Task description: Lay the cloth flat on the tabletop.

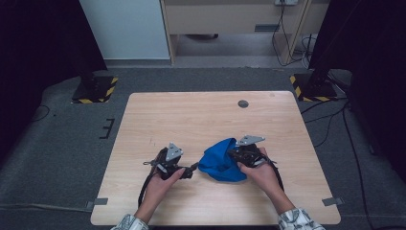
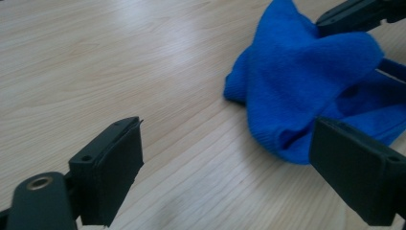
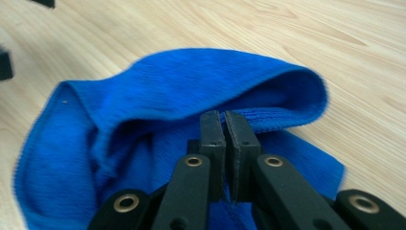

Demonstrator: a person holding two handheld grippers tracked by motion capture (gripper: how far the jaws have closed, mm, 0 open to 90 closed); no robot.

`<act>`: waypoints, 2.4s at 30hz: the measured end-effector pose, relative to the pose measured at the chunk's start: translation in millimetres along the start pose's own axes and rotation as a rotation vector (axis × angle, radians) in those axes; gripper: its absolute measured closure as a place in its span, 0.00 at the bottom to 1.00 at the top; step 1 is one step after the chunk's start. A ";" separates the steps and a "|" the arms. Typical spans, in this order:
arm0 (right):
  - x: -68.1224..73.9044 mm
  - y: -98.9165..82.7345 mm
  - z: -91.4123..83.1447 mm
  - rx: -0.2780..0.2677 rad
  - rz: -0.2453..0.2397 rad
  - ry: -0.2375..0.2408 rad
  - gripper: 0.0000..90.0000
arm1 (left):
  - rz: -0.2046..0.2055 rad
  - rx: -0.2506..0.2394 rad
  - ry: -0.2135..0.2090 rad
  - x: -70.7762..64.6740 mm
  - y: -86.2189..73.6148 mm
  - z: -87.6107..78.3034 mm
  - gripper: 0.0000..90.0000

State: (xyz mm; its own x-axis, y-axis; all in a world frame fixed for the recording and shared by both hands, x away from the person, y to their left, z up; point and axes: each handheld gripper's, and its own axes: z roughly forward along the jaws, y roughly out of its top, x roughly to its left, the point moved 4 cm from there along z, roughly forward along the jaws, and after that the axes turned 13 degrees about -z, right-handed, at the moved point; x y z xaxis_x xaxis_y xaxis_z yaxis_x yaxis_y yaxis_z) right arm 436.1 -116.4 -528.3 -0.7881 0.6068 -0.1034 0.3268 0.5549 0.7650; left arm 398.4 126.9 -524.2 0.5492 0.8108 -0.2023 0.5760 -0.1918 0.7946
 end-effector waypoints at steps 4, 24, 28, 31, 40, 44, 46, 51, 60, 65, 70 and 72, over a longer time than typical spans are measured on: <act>-4.1 -5.8 -4.2 -0.001 0.025 -0.005 0.97 | 0.021 0.019 -0.020 -13.4 2.6 11.7 0.20; -10.0 -7.9 -15.8 -0.027 0.050 -0.018 0.97 | 0.086 0.156 -0.036 -15.9 -7.6 31.9 0.80; -9.0 -7.6 -16.7 -0.028 0.056 -0.017 0.97 | 0.044 0.149 -0.064 -9.6 -4.2 24.8 0.94; -6.6 -6.8 -17.7 -0.026 0.046 -0.010 0.97 | 0.028 0.140 -0.066 -2.9 -2.3 17.8 0.97; -8.1 -8.7 -24.2 -0.012 0.054 -0.001 0.97 | -0.011 0.151 -0.025 29.6 -9.8 -8.8 0.97; -9.0 -9.5 -23.4 -0.005 0.058 0.004 0.97 | -0.035 0.141 0.000 39.2 -11.2 -13.1 0.96; -8.5 -7.9 -19.0 -0.004 0.056 0.005 0.97 | -0.042 0.145 0.003 39.1 -13.0 -9.0 0.92; -7.6 -7.5 -0.3 0.023 0.040 -0.019 0.77 | -0.047 0.132 0.043 35.3 -15.9 0.5 0.52; -6.1 -1.7 -16.9 -0.045 0.051 -0.090 0.40 | -0.042 0.019 -0.002 22.2 -4.9 -7.2 0.39; -2.8 -7.5 -8.1 -0.002 0.024 -0.105 0.35 | -0.031 0.024 -0.011 11.1 -5.0 0.6 0.38; 0.4 -12.3 1.4 0.033 0.007 -0.110 0.28 | -0.056 -0.007 -0.032 2.2 -1.5 10.1 0.38; 3.0 -12.5 4.1 0.040 0.001 -0.103 0.26 | -0.073 -0.018 -0.042 -0.4 0.4 13.6 0.37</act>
State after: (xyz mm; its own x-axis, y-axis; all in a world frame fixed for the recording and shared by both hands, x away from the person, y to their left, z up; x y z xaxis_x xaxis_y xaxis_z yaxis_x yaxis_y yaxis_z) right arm 431.8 -119.2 -540.8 -0.7305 0.6617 -0.1686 0.3503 0.5752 0.7392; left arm 406.6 118.9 -531.5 0.5313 0.7985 -0.2831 0.6042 -0.1229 0.7873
